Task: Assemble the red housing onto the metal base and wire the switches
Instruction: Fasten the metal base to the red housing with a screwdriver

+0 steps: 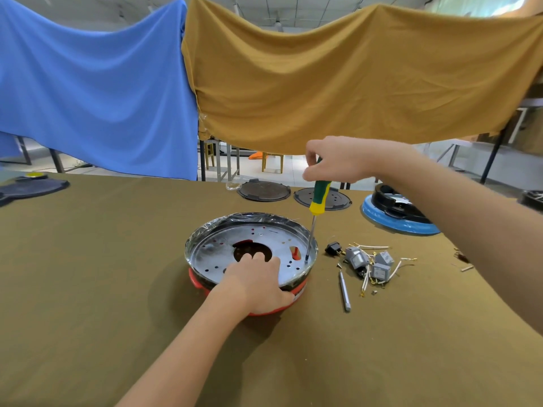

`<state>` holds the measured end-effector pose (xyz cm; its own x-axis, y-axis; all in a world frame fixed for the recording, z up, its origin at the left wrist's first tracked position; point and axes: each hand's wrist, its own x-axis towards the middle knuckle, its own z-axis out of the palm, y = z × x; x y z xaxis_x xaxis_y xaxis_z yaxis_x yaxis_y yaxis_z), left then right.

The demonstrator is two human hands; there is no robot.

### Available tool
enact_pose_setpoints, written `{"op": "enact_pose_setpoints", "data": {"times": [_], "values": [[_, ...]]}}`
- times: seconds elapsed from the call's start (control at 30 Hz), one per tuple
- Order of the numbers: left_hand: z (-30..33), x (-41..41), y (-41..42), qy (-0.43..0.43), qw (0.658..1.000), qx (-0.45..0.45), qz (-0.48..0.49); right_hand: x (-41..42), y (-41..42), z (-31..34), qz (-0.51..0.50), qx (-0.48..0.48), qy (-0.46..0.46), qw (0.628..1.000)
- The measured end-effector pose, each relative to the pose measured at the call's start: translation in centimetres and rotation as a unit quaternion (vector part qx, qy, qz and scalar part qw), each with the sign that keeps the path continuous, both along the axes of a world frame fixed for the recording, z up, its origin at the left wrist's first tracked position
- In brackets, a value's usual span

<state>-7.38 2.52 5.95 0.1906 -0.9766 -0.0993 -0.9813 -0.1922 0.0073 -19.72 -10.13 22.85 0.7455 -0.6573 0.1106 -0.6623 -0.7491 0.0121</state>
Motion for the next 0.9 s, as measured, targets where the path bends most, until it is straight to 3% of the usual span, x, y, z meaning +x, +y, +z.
{"op": "enact_pose_setpoints", "data": {"times": [0.07, 0.1, 0.33, 0.5, 0.57, 0.77, 0.83, 0.9], "values": [[0.0, 0.0, 0.1, -0.001, 1.0, -0.004, 0.001, -0.5, 0.0, 0.6, 0.027, 0.087, -0.022, 0.996], [0.0, 0.0, 0.0, -0.003, 1.0, -0.003, 0.0, -0.6, -0.1, 0.6, 0.037, 0.087, -0.033, 0.995], [0.1, 0.0, 0.1, -0.005, 1.0, -0.002, -0.003, 0.7, -0.1, -0.6, -0.023, -0.15, 0.011, 0.988], [-0.1, -0.1, 0.1, -0.005, 1.0, -0.006, 0.001, 0.0, -0.1, 0.2, 0.032, 0.056, -0.015, 0.998], [-0.1, -0.1, 0.1, -0.006, 1.0, -0.005, 0.001, -0.5, -0.2, 0.3, 0.042, 0.041, -0.03, 0.998], [-0.1, -0.1, 0.1, -0.011, 1.0, -0.005, 0.002, 0.4, 0.0, -0.6, -0.028, -0.147, 0.014, 0.989], [0.0, -0.2, 0.1, -0.01, 1.0, -0.007, 0.003, 0.7, 0.2, -0.5, -0.017, -0.112, 0.025, 0.993], [0.1, -0.3, 0.2, -0.005, 1.0, -0.009, 0.004, 0.5, 0.3, 0.0, 0.016, 0.005, 0.011, 1.0]]}}
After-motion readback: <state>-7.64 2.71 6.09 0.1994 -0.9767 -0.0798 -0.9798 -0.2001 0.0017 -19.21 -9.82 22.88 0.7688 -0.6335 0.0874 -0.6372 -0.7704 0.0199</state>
